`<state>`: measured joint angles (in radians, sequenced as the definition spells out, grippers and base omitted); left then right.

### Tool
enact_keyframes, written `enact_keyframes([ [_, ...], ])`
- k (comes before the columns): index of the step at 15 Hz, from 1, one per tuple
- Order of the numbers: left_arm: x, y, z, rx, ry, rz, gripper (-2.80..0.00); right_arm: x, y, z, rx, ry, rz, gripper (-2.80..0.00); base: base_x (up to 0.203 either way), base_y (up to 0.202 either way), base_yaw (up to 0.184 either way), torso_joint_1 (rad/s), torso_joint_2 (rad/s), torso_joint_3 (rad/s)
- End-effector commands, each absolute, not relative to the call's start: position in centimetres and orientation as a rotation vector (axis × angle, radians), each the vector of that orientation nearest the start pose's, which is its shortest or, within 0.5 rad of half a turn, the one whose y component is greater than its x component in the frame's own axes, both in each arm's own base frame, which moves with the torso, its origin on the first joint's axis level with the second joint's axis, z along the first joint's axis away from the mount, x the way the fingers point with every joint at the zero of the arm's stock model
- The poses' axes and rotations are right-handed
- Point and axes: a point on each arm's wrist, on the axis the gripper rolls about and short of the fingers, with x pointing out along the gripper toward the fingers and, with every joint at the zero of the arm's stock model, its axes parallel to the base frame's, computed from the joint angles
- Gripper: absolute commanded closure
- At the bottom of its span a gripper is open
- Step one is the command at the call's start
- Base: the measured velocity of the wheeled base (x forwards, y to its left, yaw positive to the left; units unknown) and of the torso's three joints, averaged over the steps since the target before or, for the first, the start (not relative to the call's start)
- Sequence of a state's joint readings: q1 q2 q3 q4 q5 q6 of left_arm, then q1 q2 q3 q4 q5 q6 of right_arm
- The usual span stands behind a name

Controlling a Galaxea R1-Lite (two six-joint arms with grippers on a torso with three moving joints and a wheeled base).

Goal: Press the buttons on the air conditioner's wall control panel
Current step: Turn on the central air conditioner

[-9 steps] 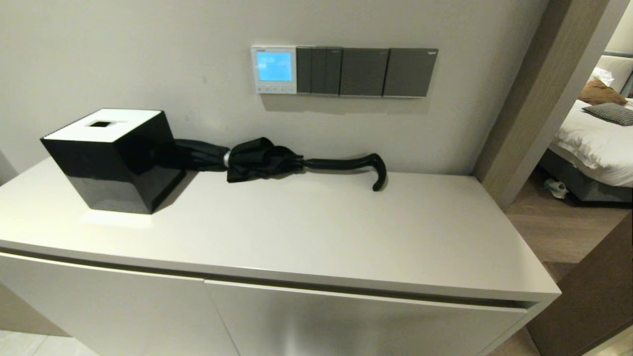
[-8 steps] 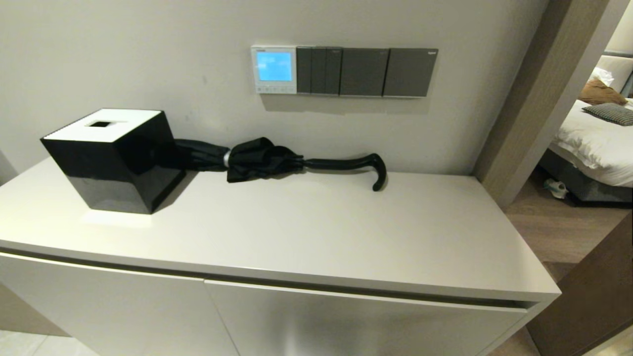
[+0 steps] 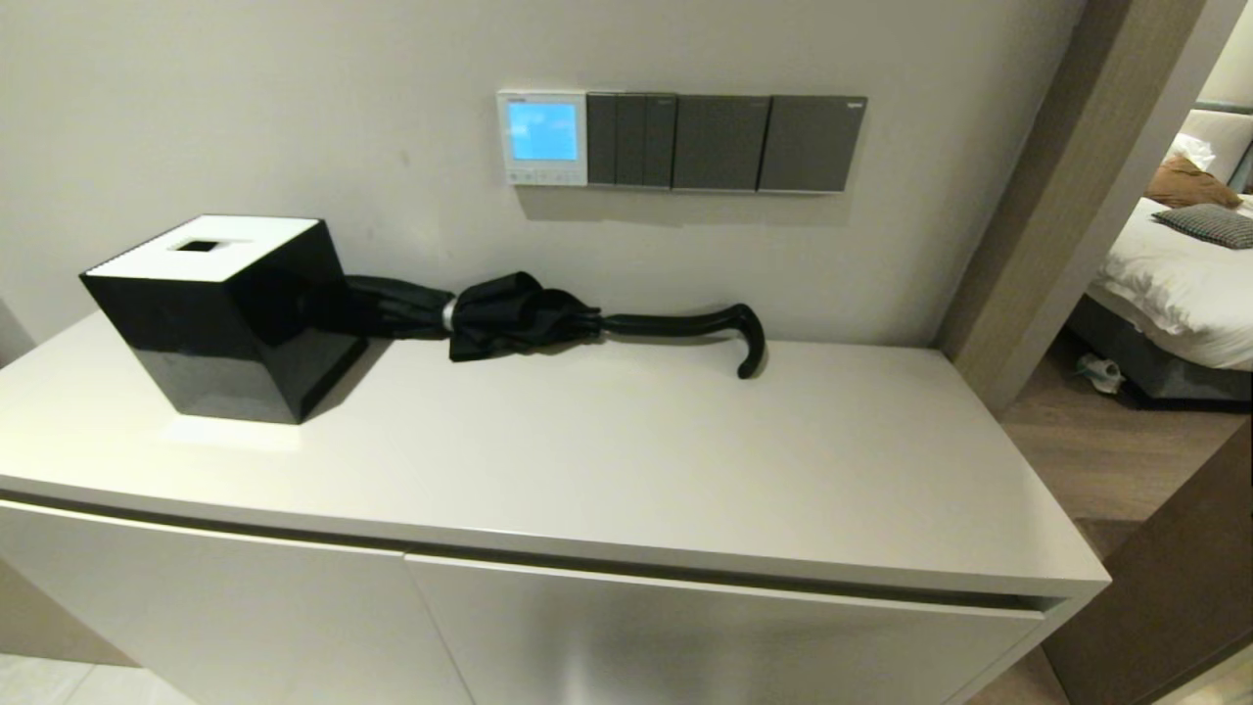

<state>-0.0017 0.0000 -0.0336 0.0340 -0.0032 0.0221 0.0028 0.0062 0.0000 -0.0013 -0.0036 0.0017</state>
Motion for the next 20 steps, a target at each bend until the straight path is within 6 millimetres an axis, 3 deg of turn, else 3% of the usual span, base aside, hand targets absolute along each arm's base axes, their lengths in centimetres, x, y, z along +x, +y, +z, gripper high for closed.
enact_keyframes([
  [1,-2.7,0.0,8.6,0.021,-0.014,-0.005,0.0,-2.2,0.0,7.5,0.002,0.008,-0.001,0.0,0.0,0.0,0.0,0.0,0.0,0.0],
  [5,-3.1,0.0,12.5,0.022,-0.066,-0.01,0.0,-2.2,0.0,7.5,0.001,0.009,-0.002,0.0,0.0,0.0,0.0,0.0,0.0,0.0],
  [7,-2.8,0.0,15.6,0.021,-0.08,-0.014,0.0,-2.2,0.0,7.5,0.002,0.008,-0.002,0.0,0.0,0.0,0.0,0.0,0.0,0.0],
  [10,-2.6,0.0,17.3,0.017,-0.108,-0.035,0.0,-2.2,0.0,7.5,0.002,0.008,-0.002,0.0,0.0,0.0,0.0,0.0,0.0,0.0],
  [16,2.7,-0.2,24.2,-0.009,-0.136,-0.088,0.0,-2.2,0.0,7.5,0.002,0.008,0.0,0.0,0.0,0.0,0.0,0.0,0.0,0.0],
  [20,9.5,-0.9,28.4,-0.019,-0.122,-0.151,0.0,-2.2,0.0,7.5,0.002,0.008,0.0,0.0,0.0,0.0,0.0,0.0,0.0,0.0],
])
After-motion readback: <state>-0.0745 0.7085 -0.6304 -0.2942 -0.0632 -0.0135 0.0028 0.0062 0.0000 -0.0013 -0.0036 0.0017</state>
